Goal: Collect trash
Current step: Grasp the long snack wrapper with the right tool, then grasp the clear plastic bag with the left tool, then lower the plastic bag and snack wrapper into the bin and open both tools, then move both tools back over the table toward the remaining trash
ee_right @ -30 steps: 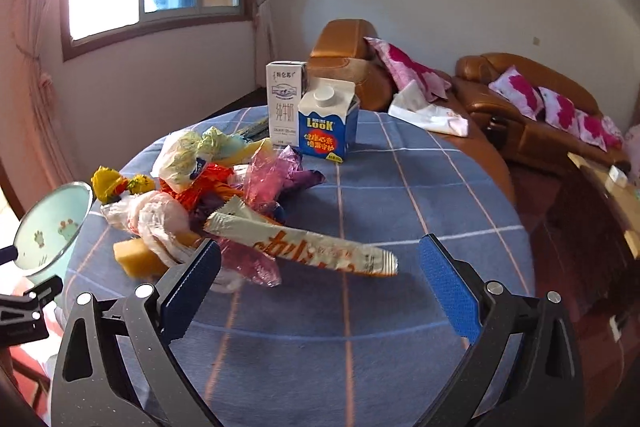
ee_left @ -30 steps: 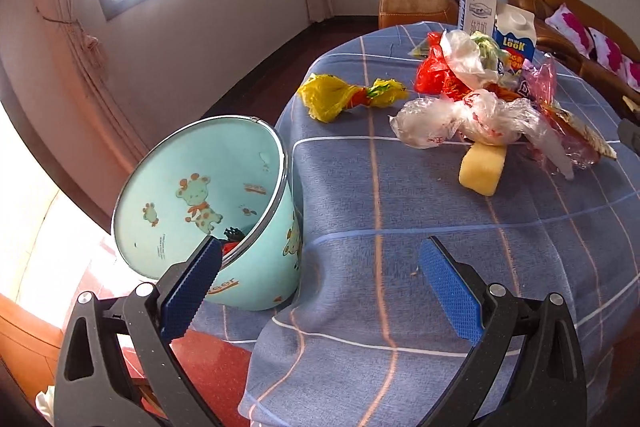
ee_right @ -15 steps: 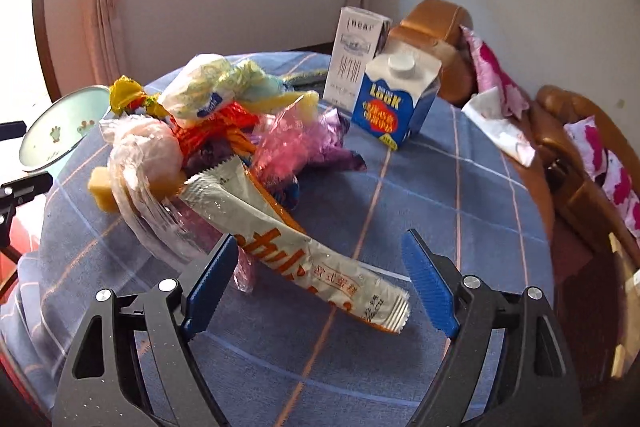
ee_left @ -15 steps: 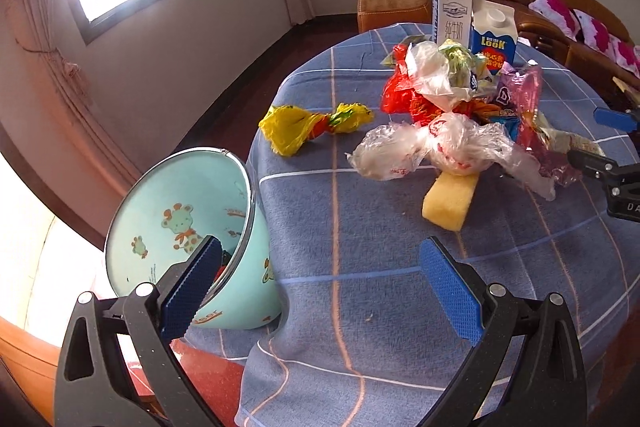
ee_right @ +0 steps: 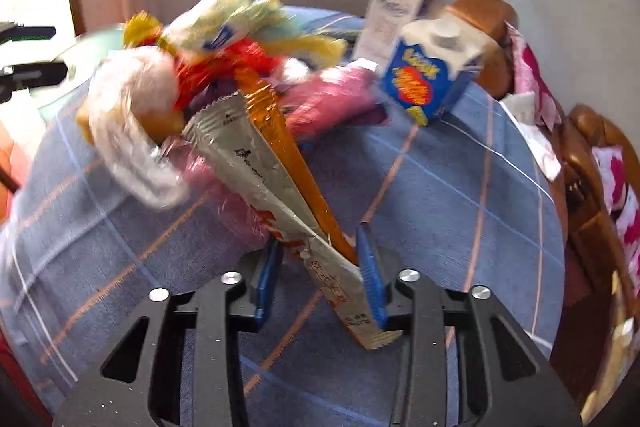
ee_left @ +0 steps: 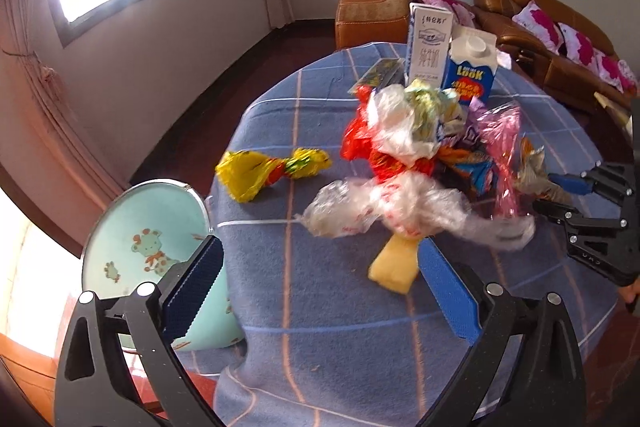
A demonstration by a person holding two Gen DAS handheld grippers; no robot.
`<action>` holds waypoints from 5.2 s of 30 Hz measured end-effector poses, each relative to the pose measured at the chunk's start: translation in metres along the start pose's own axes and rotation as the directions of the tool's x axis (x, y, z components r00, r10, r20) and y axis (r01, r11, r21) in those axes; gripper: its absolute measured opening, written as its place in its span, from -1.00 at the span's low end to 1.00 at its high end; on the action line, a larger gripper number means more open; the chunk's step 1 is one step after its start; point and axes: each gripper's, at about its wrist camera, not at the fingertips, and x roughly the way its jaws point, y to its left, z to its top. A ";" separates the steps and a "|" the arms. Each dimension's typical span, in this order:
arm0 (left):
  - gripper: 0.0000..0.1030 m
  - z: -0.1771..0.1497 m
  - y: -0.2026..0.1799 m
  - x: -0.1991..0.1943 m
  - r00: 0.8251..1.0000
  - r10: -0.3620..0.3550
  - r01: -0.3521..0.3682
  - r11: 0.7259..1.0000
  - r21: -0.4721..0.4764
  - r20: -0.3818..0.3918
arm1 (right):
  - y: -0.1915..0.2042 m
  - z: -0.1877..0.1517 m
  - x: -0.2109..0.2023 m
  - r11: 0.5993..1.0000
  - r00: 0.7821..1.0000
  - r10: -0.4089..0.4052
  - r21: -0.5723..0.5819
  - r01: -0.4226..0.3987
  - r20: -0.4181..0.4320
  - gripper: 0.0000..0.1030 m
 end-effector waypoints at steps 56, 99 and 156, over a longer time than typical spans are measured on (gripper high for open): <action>-0.36 -0.052 0.127 -0.040 0.970 0.237 -0.232 0.969 -0.082 0.060 | 0.151 0.083 -0.052 0.991 0.976 0.017 0.127 -0.046 0.217 -0.74; -0.36 -0.079 0.235 0.022 0.955 0.287 -0.294 0.951 -0.102 -0.077 | 0.318 0.172 0.058 0.959 0.959 0.280 -0.061 -0.277 0.044 -0.74; 0.88 -0.075 0.212 -0.016 0.952 0.307 -0.301 0.931 -0.208 -0.001 | 0.243 0.166 -0.011 0.974 0.961 0.164 0.118 -0.193 0.221 0.51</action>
